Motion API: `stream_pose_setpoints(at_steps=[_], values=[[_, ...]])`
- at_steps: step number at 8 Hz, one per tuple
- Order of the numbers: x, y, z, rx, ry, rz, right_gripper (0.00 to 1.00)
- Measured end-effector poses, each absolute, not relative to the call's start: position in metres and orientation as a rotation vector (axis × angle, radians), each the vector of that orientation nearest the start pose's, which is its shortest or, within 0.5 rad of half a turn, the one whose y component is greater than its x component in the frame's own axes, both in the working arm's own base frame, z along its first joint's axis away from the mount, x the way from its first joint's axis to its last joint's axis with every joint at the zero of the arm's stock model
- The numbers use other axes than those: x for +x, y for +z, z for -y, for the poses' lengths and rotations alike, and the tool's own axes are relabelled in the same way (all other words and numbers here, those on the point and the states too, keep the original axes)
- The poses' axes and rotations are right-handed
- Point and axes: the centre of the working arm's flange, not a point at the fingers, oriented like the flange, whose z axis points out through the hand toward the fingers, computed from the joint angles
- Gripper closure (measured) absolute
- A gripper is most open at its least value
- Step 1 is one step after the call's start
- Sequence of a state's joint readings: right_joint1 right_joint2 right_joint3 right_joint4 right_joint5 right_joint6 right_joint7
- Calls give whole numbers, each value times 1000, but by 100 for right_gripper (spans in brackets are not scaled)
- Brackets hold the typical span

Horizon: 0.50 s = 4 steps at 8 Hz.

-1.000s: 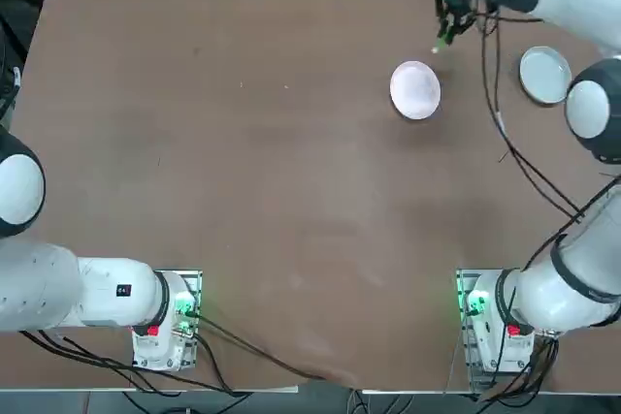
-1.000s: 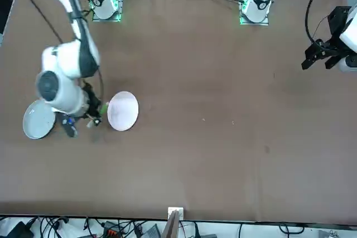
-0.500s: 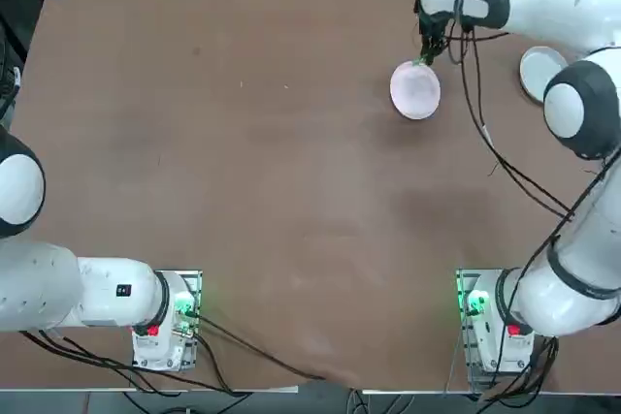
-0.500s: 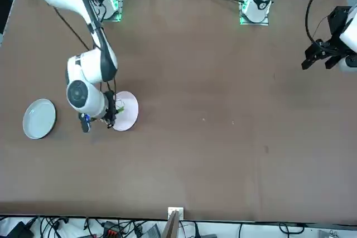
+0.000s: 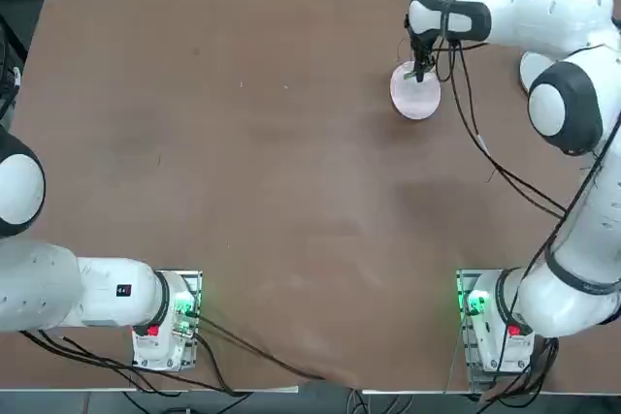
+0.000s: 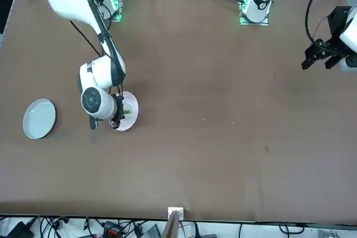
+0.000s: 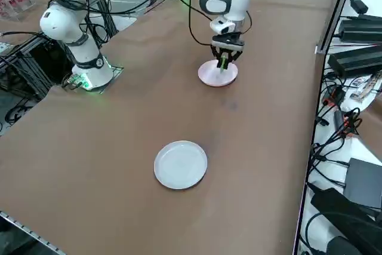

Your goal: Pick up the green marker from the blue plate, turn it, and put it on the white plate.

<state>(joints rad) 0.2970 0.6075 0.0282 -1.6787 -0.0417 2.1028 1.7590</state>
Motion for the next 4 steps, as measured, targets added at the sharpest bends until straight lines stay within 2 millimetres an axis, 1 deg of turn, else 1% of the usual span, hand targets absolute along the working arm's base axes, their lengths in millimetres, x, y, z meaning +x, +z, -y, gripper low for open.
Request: stream_pose_setpoints(at_steps=[4], values=[[624,218,-204,-2444,136,-2266,83]])
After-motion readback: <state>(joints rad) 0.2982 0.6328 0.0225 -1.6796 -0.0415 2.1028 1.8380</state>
